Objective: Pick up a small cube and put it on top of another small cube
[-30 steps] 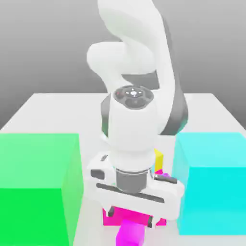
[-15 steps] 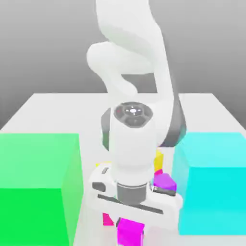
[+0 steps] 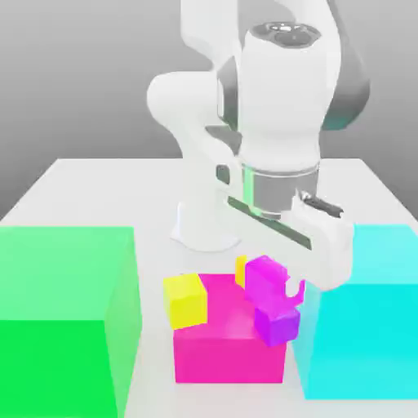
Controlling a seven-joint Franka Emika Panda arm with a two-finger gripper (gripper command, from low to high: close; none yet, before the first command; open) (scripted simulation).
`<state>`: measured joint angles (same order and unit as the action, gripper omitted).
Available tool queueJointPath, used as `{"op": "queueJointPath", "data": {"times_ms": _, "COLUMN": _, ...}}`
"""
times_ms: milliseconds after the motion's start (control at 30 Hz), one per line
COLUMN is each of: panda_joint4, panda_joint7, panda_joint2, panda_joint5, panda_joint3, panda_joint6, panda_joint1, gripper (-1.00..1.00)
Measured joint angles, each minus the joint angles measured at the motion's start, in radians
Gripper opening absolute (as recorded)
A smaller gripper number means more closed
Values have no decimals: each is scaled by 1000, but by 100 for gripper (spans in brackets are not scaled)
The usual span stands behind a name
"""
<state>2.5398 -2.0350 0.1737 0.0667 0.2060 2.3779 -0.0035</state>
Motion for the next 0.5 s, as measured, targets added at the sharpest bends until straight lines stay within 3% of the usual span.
{"op": "queueJointPath", "data": {"times_ms": 67, "panda_joint4": 17, "panda_joint7": -94, "panda_joint2": 22, "panda_joint5": -2, "panda_joint3": 19, "panda_joint6": -9, "panda_joint1": -1, "gripper": -100}}
{"op": "queueJointPath", "data": {"times_ms": 200, "panda_joint4": 56, "panda_joint7": -146, "panda_joint2": -70, "panda_joint5": -32, "panda_joint3": 31, "panda_joint6": 118, "panda_joint1": -8, "gripper": -100}}
{"op": "queueJointPath", "data": {"times_ms": 233, "panda_joint4": 63, "panda_joint7": -151, "panda_joint2": -90, "panda_joint5": -35, "panda_joint3": 32, "panda_joint6": 145, "panda_joint1": -7, "gripper": 100}}
{"op": "queueJointPath", "data": {"times_ms": 500, "panda_joint4": 57, "panda_joint7": -150, "panda_joint2": -71, "panda_joint5": -34, "panda_joint3": 31, "panda_joint6": 118, "panda_joint1": -8, "gripper": 100}}
